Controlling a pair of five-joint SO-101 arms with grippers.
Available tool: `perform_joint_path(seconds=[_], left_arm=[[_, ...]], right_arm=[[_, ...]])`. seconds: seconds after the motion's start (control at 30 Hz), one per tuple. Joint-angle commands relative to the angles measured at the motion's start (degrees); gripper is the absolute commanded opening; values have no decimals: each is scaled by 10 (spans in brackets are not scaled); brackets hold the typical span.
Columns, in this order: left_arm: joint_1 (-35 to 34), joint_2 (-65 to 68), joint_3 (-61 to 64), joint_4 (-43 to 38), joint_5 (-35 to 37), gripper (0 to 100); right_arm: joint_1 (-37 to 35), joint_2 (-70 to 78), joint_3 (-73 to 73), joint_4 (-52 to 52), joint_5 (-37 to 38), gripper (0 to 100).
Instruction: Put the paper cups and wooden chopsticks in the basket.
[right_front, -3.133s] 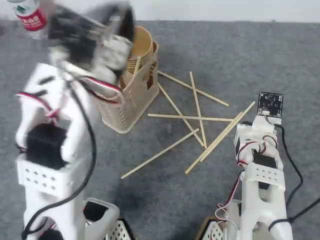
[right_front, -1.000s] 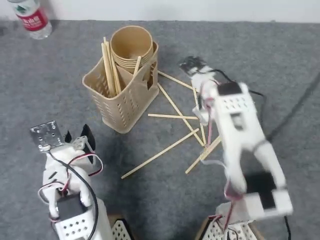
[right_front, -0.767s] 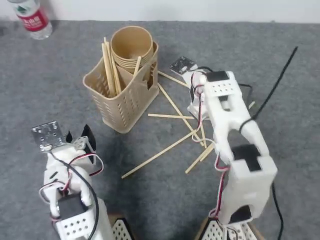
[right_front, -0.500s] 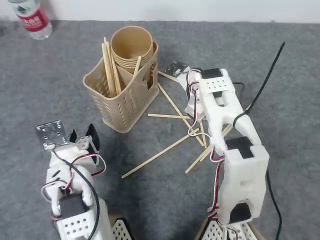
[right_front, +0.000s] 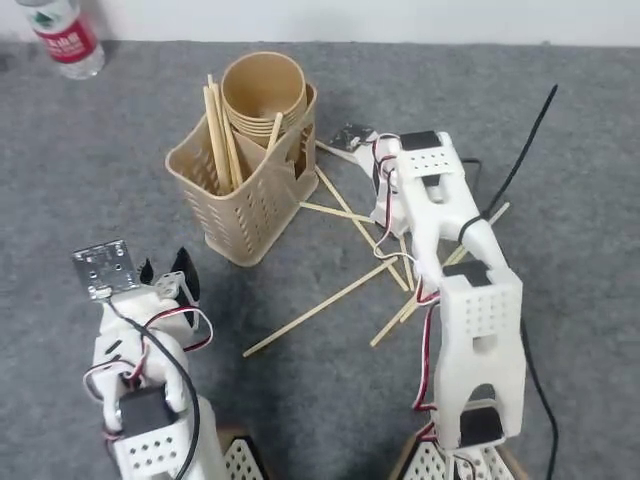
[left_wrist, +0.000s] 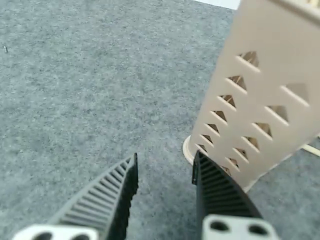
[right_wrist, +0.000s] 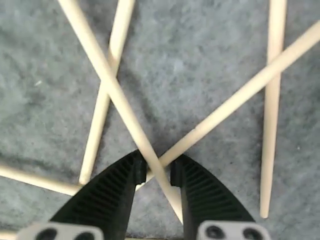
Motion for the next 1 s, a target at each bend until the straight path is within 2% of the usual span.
perform_joint_path(seconds=[0.0,0.1,0.27,0.5,0.77,0.83,0.97], left_arm=[[2,-10,-6,-14,-5,169],[2,-10,-6,-14,-5,169],[3,-10,-6,-14,-5,169],[3,-10,-6,-14,-5,169],[3,-10,-6,-14,-5,169],[3,-10,-6,-14,-5,169],[3,-10,-6,-14,-5,169]], right_arm=[[2,30,-76,17,7,85],[4,51,-120,45,28,1],[6,53,-178,128,56,7],[54,-29,-338,233,53,6],[99,-189,-367,239,29,6],[91,-225,-367,238,19,7],[25,-290,-367,234,-37,7]])
